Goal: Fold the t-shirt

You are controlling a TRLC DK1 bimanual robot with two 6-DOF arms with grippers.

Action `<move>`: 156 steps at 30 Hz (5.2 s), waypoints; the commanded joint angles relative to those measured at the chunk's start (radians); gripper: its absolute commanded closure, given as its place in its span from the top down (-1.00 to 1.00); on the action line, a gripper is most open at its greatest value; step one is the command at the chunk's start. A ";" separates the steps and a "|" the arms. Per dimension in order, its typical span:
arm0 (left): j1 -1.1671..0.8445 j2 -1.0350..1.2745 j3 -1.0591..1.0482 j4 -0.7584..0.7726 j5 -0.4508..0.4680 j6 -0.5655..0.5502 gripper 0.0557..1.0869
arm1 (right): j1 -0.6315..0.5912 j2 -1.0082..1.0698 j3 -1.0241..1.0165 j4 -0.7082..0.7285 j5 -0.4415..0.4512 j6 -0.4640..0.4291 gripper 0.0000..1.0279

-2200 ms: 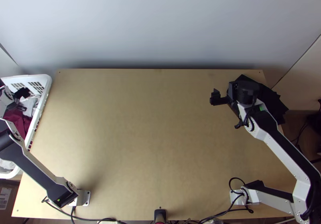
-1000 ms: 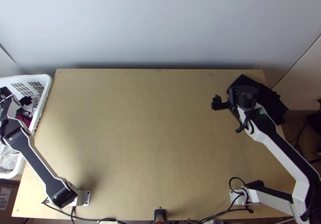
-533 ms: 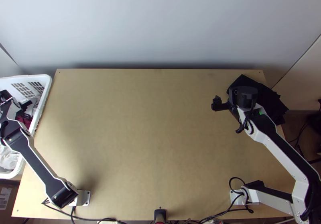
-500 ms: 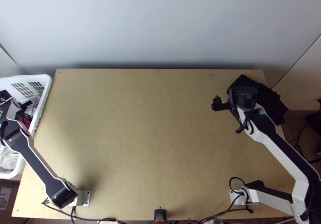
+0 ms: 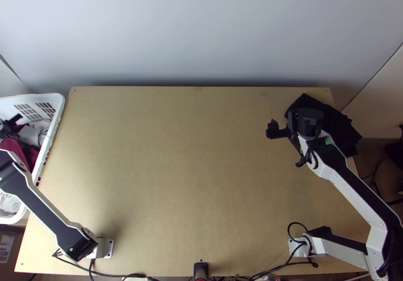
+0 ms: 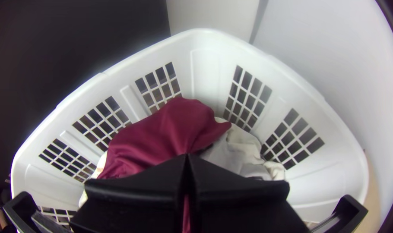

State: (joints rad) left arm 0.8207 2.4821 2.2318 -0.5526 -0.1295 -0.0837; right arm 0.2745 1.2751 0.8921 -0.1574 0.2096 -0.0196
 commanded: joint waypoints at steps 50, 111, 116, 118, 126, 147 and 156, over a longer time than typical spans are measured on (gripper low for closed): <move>-0.801 -0.937 -0.115 -0.331 0.157 -0.389 -0.92 | 0.077 -0.220 -0.430 0.245 0.014 0.072 0.89; -1.790 -0.468 0.088 0.264 -0.222 -0.341 -0.93 | 0.244 -0.341 -0.565 0.298 0.013 0.256 0.87; -1.830 -0.436 0.088 0.318 -0.219 -0.341 -0.93 | 0.299 -0.341 -0.567 0.275 0.011 0.277 0.87; -1.847 -0.419 0.088 0.344 -0.217 -0.341 -0.93 | 0.313 -0.336 -0.567 0.275 0.005 0.277 0.87; -1.873 -0.321 0.098 0.520 -0.214 -0.341 -0.93 | 0.385 -0.306 -0.565 0.286 0.001 0.299 0.87; -1.668 0.012 0.061 0.657 -0.257 -0.162 0.91 | 0.425 -0.249 -0.562 0.314 -0.013 0.323 0.87; -1.533 -0.298 -0.113 0.301 -0.254 -0.202 0.91 | 0.456 -0.232 -0.499 0.251 -0.162 0.369 0.87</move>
State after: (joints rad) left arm -0.8036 2.3642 2.2429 -0.0582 -0.3828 -0.2615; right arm 0.7071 1.0237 0.3531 0.1387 0.1478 0.3111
